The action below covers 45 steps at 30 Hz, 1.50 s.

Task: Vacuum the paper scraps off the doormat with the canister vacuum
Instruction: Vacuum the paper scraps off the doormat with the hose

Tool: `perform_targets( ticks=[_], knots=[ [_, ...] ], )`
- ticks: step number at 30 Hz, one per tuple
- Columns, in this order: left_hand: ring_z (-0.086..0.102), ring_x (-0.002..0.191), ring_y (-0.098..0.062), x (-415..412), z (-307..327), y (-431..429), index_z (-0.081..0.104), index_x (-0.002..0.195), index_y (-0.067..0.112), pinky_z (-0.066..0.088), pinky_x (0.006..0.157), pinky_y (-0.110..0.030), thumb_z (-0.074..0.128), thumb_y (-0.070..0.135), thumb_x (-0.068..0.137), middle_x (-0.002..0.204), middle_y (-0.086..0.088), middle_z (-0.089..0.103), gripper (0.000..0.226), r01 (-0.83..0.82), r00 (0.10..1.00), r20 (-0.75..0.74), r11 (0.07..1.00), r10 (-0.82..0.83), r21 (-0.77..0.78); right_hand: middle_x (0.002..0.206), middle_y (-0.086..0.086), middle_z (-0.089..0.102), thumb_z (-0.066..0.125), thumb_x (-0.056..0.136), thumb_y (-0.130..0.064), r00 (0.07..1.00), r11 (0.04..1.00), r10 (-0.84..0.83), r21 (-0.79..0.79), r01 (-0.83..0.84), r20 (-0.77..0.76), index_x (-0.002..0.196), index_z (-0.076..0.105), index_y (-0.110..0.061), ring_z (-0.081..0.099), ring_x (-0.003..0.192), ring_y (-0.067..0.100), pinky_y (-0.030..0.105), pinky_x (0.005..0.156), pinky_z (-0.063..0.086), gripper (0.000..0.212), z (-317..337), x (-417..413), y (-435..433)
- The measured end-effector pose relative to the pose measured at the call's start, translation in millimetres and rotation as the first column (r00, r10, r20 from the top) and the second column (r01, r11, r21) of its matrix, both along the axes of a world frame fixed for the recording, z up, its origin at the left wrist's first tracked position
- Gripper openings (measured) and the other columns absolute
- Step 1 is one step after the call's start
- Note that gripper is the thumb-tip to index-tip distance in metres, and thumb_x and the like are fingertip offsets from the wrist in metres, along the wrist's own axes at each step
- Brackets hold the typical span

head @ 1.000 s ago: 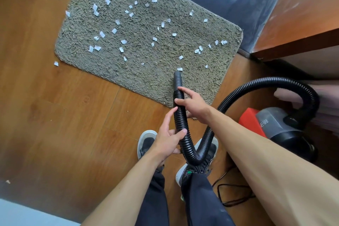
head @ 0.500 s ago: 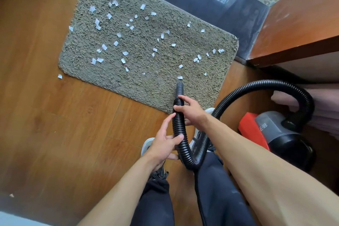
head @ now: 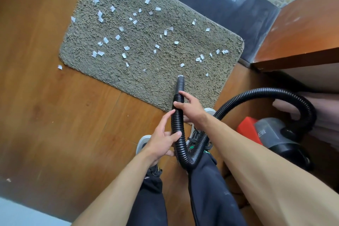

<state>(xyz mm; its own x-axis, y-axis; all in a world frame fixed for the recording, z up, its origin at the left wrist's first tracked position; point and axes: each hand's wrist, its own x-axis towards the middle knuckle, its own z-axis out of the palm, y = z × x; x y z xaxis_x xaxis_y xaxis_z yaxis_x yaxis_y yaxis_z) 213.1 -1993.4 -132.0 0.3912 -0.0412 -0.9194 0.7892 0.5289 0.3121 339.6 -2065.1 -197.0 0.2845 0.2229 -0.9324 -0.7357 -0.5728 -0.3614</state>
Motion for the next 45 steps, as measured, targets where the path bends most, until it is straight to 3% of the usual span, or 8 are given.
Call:
perform_targets(
  ticks=[6, 11, 17, 20, 25, 33, 41, 45],
  knots=[
    [0.069, 0.085, -0.016, 7.6, -2.0, -3.8, 0.034, 0.137, 0.061, 0.054, 0.087, -0.059, 0.057, 0.009, 0.099, 0.083, 0.002, 0.073, 0.069, -0.001, 1.000, -0.003, 1.000, 0.001, 0.024, 0.122, 0.011, 0.061, 0.061, 0.094, -0.009, 0.999, 0.998, 0.040, 0.040, -0.041, 0.014, 0.145, 0.043, -0.029, 0.065, 0.086, 0.016, 0.028, 0.054, 0.057, 0.058, 2.0, 10.5, -0.5],
    [0.071, 0.088, -0.017, 16.6, -3.8, -2.4, 0.033, 0.137, 0.062, 0.055, 0.085, -0.056, 0.057, 0.010, 0.099, 0.099, -0.007, 0.075, 0.068, 0.007, 1.000, -0.011, 0.999, -0.006, 0.047, 0.121, 0.012, 0.061, 0.061, 0.094, -0.009, 0.998, 0.998, 0.053, 0.042, -0.054, 0.025, 0.145, 0.043, -0.029, 0.065, 0.086, 0.017, 0.038, 0.069, 0.059, 0.057, -1.9, 19.9, 1.9],
    [0.073, 0.089, -0.018, 30.8, -13.6, 3.3, 0.033, 0.137, 0.061, 0.060, 0.076, -0.054, 0.061, 0.012, 0.097, 0.082, 0.005, 0.075, 0.069, 0.034, 0.999, -0.012, 0.996, -0.033, 0.080, 0.115, 0.011, 0.064, 0.061, 0.094, -0.009, 0.997, 0.996, 0.073, 0.038, -0.074, 0.038, 0.141, 0.046, -0.030, 0.066, 0.083, 0.017, 0.038, 0.068, 0.060, 0.054, -8.4, 35.6, 8.0],
    [0.074, 0.088, -0.018, 34.1, -15.3, 4.0, 0.031, 0.137, 0.061, 0.061, 0.068, -0.046, 0.061, 0.013, 0.096, 0.089, 0.000, 0.076, 0.070, 0.055, 0.998, -0.011, 0.995, -0.055, 0.078, 0.116, 0.014, 0.063, 0.062, 0.093, -0.009, 0.996, 0.995, 0.081, 0.049, -0.083, 0.042, 0.139, 0.047, -0.029, 0.066, 0.086, 0.019, 0.037, 0.066, 0.061, 0.052, -9.7, 39.2, 5.7],
    [0.070, 0.085, -0.015, 34.4, -14.5, 1.5, 0.033, 0.135, 0.064, 0.058, 0.081, -0.059, 0.060, 0.012, 0.097, 0.087, 0.002, 0.074, 0.069, 0.053, 0.999, 0.001, 0.994, -0.053, 0.092, 0.117, 0.019, 0.060, 0.061, 0.094, -0.008, 0.998, 0.996, 0.048, 0.072, -0.051, 0.048, 0.142, 0.046, -0.029, 0.063, 0.089, 0.021, 0.037, 0.068, 0.059, 0.054, -9.8, 38.5, 2.9],
    [0.070, 0.084, -0.013, 42.8, -16.2, 3.0, 0.032, 0.137, 0.063, 0.058, 0.082, -0.058, 0.060, 0.013, 0.097, 0.087, 0.003, 0.075, 0.069, 0.083, 0.997, -0.002, 0.991, -0.083, 0.104, 0.119, 0.022, 0.061, 0.061, 0.093, -0.008, 0.998, 0.996, 0.021, 0.090, -0.026, 0.056, 0.143, 0.044, -0.029, 0.063, 0.090, 0.023, 0.041, 0.072, 0.059, 0.057, -16.4, 42.5, 1.2],
    [0.069, 0.077, -0.008, 60.4, -15.6, -2.2, 0.029, 0.141, 0.058, 0.059, 0.065, -0.037, 0.058, 0.014, 0.098, 0.086, 0.000, 0.075, 0.068, 0.164, 0.985, 0.032, 0.983, -0.167, 0.087, 0.102, 0.012, 0.063, 0.059, 0.095, -0.006, 0.997, 0.997, -0.043, 0.065, 0.039, 0.059, 0.144, 0.044, -0.027, 0.064, 0.080, 0.017, 0.029, 0.057, 0.057, 0.056, -13.9, 55.3, -15.5],
    [0.069, 0.076, -0.006, 66.6, -14.4, -4.8, 0.031, 0.138, 0.062, 0.056, 0.062, -0.033, 0.058, 0.014, 0.097, 0.089, 0.001, 0.075, 0.068, 0.216, 0.975, 0.039, 0.974, -0.219, 0.072, 0.103, 0.009, 0.064, 0.059, 0.095, -0.007, 0.990, 0.990, -0.133, 0.045, 0.131, 0.044, 0.142, 0.045, -0.029, 0.066, 0.084, 0.018, 0.037, 0.068, 0.060, 0.053, -11.9, 54.6, -28.2]
  ],
)
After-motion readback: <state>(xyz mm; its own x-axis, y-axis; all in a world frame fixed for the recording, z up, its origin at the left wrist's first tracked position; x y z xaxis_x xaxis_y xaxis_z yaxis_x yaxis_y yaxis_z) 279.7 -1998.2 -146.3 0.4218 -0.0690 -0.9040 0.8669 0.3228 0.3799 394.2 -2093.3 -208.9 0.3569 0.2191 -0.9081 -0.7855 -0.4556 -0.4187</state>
